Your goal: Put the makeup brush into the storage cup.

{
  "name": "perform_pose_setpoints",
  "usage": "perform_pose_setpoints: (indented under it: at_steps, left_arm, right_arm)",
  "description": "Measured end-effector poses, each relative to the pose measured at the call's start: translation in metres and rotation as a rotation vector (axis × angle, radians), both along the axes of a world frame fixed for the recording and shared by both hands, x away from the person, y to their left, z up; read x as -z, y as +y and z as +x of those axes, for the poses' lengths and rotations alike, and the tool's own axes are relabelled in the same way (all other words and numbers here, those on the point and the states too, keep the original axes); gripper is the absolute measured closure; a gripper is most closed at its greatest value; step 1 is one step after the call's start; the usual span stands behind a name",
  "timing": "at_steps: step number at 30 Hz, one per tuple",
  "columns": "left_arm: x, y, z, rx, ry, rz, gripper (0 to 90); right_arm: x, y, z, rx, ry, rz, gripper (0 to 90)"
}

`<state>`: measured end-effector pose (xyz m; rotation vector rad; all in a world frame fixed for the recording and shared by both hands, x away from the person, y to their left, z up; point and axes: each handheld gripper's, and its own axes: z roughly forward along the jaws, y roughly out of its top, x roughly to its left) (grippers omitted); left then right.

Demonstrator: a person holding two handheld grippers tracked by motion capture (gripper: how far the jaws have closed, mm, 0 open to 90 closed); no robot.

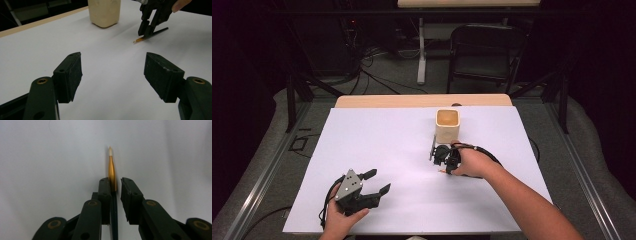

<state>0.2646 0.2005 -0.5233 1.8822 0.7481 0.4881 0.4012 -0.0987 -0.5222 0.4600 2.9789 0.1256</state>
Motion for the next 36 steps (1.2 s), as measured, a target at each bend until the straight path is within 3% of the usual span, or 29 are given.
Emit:
perform_pose_setpoints:
  at_steps: [21,30,36]
  left_arm:
    - [0.0002,0.0000,0.0003,0.000,0.002,0.005,30.7]
    - [0.0002,0.0000,0.0003,0.000,0.002,0.005,30.7]
    - [0.0003,-0.0002,0.0003,0.000,0.001,0.003,30.7]
  right_arm:
    - [0.0041,0.0027,0.0020,-0.010,0.030,-0.037,83.7]
    - [0.0046,0.0030,0.0008,-0.010,0.017,-0.023,83.9]
    - [-0.0035,0.0021,-0.0022,-0.014,0.013,-0.001,84.0]
